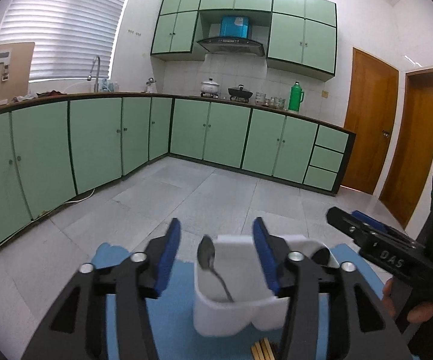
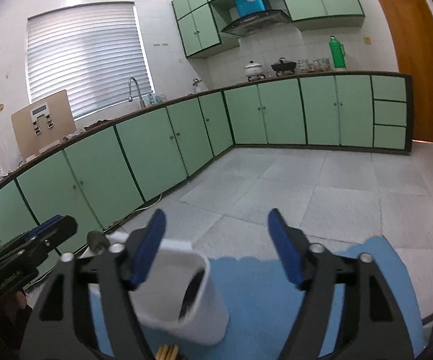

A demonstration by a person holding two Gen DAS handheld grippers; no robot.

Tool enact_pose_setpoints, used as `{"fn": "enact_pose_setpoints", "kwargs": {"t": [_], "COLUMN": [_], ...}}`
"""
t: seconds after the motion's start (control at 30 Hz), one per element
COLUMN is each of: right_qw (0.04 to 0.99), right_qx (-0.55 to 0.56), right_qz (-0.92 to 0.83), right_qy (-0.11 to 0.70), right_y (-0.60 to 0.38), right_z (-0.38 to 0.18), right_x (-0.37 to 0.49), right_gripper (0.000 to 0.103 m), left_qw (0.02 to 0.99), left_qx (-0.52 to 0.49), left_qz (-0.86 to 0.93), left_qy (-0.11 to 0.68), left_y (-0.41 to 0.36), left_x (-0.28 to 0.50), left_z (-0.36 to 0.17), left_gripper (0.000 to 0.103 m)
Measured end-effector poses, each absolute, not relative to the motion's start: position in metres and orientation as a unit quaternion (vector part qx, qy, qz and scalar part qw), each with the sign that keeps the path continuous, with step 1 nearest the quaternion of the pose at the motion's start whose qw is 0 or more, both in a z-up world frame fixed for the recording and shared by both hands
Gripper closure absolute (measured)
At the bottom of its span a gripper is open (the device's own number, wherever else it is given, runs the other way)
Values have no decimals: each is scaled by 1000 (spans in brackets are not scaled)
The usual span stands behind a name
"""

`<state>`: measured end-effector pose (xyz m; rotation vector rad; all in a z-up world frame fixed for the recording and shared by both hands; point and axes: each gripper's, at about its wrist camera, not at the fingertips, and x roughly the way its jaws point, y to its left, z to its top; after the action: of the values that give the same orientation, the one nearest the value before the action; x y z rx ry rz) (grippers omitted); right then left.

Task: Organize utensils
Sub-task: 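Lower both spoons into the white holder and open both tools, then grasp one red-patterned chopstick with the right tool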

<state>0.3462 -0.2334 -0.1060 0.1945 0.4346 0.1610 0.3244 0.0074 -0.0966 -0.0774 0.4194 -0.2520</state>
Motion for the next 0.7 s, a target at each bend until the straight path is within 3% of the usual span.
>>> {"fn": "enact_pose_setpoints", "kwargs": {"t": [0.03,0.23,0.43,0.7], "right_qw": [968,955,935,927], "right_qx": [96,91,93,72], "right_qz": [75,55,37,46], "right_qy": [219,277,341,365], "right_y": [-235,-241,-237,-212], "right_z": [-106,-124,-163,-191], "right_x": [339,269,193,127], "right_gripper": [14,6,6,7], "left_qw": [969,955,933,925], "left_qx": [-34,-18,9,19], "left_qz": [-122,-114,-101,-76], "left_qy": [211,274,345,371], "left_y": [9,13,12,17], "left_x": [313,249,180,134], "left_z": [-97,-123,-174,-209], "left_gripper": [40,25,25,25]}}
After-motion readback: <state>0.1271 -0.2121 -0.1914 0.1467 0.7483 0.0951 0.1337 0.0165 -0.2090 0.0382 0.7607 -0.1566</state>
